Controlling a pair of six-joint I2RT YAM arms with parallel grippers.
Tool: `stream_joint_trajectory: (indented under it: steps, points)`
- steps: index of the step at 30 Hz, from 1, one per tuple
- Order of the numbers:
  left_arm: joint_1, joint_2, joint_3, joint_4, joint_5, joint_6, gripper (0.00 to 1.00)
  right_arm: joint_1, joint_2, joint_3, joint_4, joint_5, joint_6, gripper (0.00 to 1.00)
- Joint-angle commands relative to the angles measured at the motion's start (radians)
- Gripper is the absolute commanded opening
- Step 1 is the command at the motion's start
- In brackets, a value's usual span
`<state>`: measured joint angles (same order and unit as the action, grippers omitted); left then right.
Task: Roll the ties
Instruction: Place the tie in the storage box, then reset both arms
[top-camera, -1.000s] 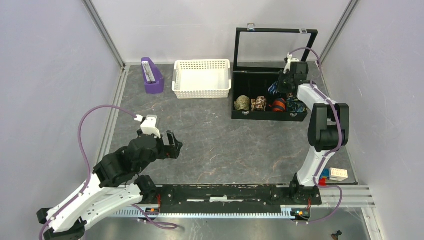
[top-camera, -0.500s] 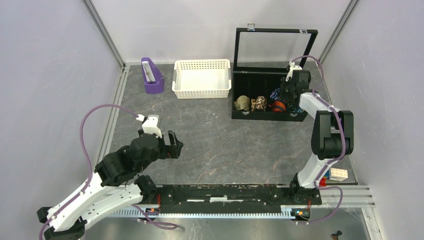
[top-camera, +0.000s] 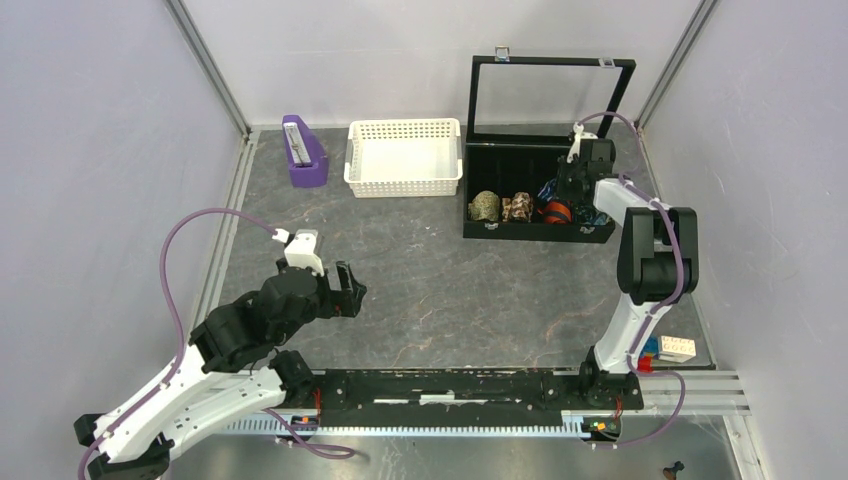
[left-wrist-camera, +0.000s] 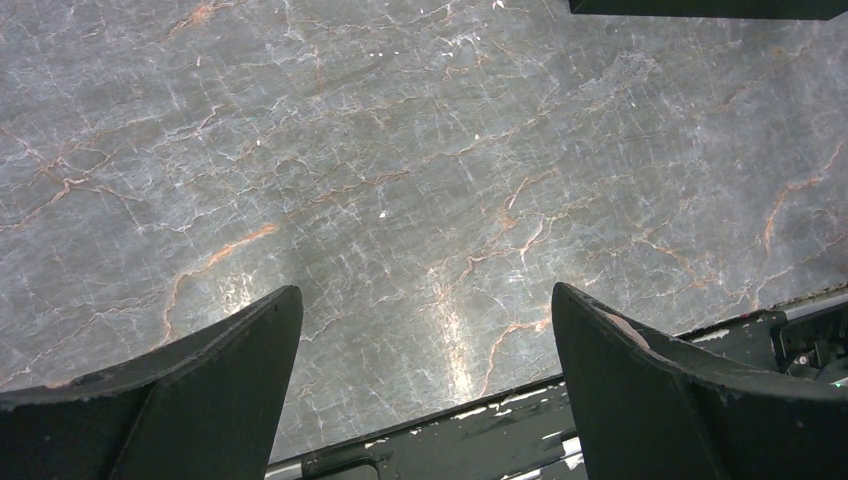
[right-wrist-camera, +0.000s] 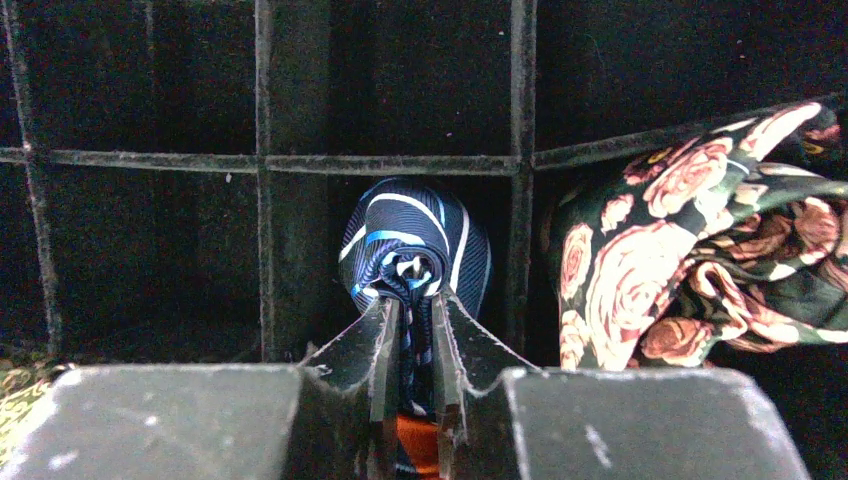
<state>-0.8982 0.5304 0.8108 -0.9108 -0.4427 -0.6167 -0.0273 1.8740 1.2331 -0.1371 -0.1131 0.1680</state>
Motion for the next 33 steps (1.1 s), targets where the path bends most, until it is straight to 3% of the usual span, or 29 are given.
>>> stream_joint_trajectory:
  steps: [1, 4, 7, 12, 18, 25, 33]
  points:
    - [0.005, 0.009, 0.019, 0.007, -0.013, -0.006, 1.0, -0.001, 0.028, 0.059, -0.01, -0.011, 0.008, 0.07]
    - [0.005, 0.008, 0.019, 0.006, -0.014, -0.006, 1.0, -0.001, 0.013, 0.05, 0.001, -0.011, 0.008, 0.33]
    - [0.005, 0.009, 0.019, 0.008, -0.014, -0.006, 1.0, -0.001, -0.011, 0.058, -0.002, -0.019, 0.011, 0.52]
    - [0.005, 0.014, 0.02, 0.007, -0.013, -0.005, 1.0, 0.001, -0.061, 0.102, -0.027, -0.04, 0.021, 0.72]
    - [0.007, 0.013, 0.021, 0.007, -0.013, -0.005, 1.0, 0.01, -0.131, 0.163, -0.077, -0.052, 0.022, 0.82]
    - [0.008, 0.015, 0.019, 0.007, -0.017, -0.006, 1.0, 0.059, -0.256, 0.142, -0.087, -0.076, 0.021, 0.85]
    - [0.01, 0.032, 0.019, 0.007, -0.024, -0.009, 1.0, 0.115, -0.564, -0.154, 0.089, -0.123, 0.04, 0.92]
